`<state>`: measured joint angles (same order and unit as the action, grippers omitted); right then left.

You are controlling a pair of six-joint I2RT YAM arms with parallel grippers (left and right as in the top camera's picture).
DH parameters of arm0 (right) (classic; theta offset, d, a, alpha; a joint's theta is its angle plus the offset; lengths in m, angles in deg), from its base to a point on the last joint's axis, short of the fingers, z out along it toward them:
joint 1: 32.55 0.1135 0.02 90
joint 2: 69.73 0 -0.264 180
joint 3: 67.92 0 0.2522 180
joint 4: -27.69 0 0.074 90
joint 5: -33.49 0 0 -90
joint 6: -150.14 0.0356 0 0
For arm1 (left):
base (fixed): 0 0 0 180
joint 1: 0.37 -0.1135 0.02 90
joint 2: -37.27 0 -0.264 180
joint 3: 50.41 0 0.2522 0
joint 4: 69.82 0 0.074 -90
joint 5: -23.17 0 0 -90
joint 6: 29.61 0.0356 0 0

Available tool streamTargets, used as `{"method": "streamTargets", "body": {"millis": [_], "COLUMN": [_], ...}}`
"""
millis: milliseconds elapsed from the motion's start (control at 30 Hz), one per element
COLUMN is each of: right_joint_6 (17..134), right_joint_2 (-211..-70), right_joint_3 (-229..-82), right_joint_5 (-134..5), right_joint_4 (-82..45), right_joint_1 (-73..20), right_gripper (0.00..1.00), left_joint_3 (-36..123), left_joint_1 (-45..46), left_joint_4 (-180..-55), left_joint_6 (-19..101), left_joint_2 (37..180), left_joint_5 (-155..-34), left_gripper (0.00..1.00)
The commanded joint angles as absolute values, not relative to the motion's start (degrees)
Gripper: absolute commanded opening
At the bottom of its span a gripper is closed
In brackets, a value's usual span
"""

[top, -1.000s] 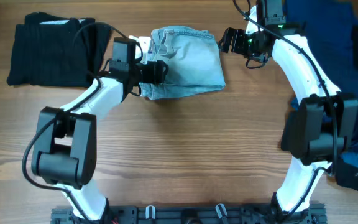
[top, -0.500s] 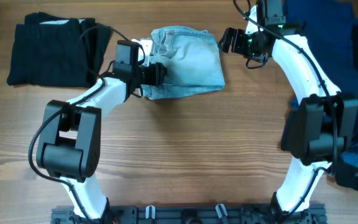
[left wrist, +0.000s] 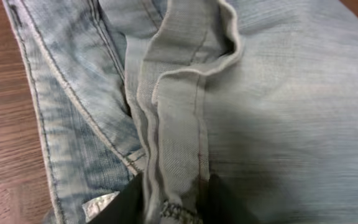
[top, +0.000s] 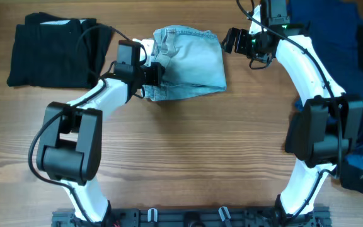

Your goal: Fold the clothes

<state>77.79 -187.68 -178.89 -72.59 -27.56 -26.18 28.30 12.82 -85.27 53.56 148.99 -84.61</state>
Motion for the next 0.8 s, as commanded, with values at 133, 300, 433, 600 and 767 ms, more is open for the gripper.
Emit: {"method": "streamTargets", "body": {"millis": [133, 300, 433, 600, 767], "right_joint_6": [76.65, 76.69, 76.67, 76.63, 76.63], "right_joint_2": [-185.73, -185.73, -185.73, -185.73, -185.73], "right_joint_3": [-178.54, -178.54, -178.54, -178.54, -178.54], "right_joint_5": [-73.5, -73.5, -73.53, -73.53, -74.6], "right_joint_4": [-27.28, -27.21, -27.26, -27.26, -27.26], "right_joint_1": [-26.27, -26.25, -26.25, -26.25, -26.25], "right_gripper": [1.0, 1.0, 1.0, 1.0, 1.0], "left_joint_3": [28.28, 28.28, 28.28, 28.28, 28.28], "left_joint_1": [13.24, 13.24, 13.24, 13.24, 13.24], "left_joint_4": [-94.35, -103.96, -112.22, -119.31, -121.01], "left_joint_6": [53.51, 47.09, 39.57, 35.48, 35.5], "left_joint_2": [138.92, 135.4, 136.03, 137.39, 137.39], "left_joint_5": [-77.73, -72.57, -69.62, -66.95, -67.22], "left_gripper": [0.07, 0.04, 0.04, 0.62, 0.86]}}
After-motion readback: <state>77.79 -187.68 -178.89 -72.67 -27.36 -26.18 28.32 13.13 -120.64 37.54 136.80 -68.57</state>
